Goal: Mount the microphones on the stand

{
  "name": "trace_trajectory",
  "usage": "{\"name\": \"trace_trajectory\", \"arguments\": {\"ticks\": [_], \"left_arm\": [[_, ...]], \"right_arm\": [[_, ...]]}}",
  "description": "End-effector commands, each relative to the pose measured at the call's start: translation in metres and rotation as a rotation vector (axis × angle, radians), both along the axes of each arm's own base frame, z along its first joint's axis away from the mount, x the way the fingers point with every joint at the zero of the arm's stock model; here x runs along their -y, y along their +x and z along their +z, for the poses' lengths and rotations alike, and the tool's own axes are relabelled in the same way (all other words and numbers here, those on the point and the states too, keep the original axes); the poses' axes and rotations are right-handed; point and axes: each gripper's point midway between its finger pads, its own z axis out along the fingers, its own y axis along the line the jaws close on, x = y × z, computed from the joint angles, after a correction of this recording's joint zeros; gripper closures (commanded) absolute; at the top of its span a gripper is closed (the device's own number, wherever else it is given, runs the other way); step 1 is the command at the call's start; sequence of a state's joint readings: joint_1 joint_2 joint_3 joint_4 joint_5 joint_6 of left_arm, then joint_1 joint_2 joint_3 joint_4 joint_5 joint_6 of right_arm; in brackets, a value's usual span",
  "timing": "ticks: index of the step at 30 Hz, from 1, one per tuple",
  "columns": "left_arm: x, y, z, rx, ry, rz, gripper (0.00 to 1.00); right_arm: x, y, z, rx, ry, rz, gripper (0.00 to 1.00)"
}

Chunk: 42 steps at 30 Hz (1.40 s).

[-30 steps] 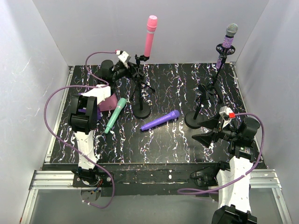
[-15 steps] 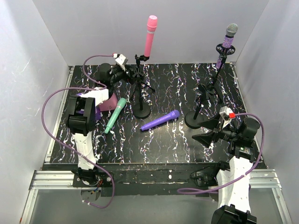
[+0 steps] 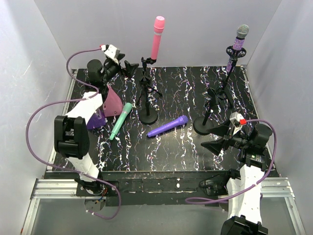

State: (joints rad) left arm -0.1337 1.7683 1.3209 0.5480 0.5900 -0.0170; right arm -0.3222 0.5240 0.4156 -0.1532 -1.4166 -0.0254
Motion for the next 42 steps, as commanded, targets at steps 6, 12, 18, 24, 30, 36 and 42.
{"name": "trace_trajectory", "arguments": {"ticks": [6, 12, 18, 24, 30, 36, 42], "left_arm": [[-0.040, -0.035, 0.064, -0.092, -0.115, 0.213, 0.02], [-0.063, -0.091, 0.076, -0.259, -0.229, 0.302, 0.02], [-0.053, -0.167, 0.060, -0.396, -0.324, 0.219, 0.02], [-0.037, -0.218, 0.021, -0.531, -0.381, 0.115, 0.02], [-0.022, -0.235, -0.025, -0.611, -0.377, 0.013, 0.02], [-0.002, -0.238, -0.042, -0.505, -0.355, -0.108, 0.02], [0.023, -0.224, -0.067, -0.482, -0.235, -0.109, 0.02]], "right_arm": [[0.001, 0.000, 0.006, 0.046, -0.011, 0.005, 0.02], [0.001, 0.000, 0.006, 0.054, -0.016, -0.001, 0.02], [0.002, 0.000, 0.006, 0.068, -0.027, -0.013, 0.02], [0.004, 0.002, 0.005, 0.071, -0.036, -0.033, 0.02], [0.005, 0.004, 0.003, 0.064, -0.037, -0.041, 0.02], [0.007, 0.006, 0.002, 0.060, -0.036, -0.051, 0.02], [0.009, 0.007, 0.002, 0.054, -0.036, -0.061, 0.02]]}}
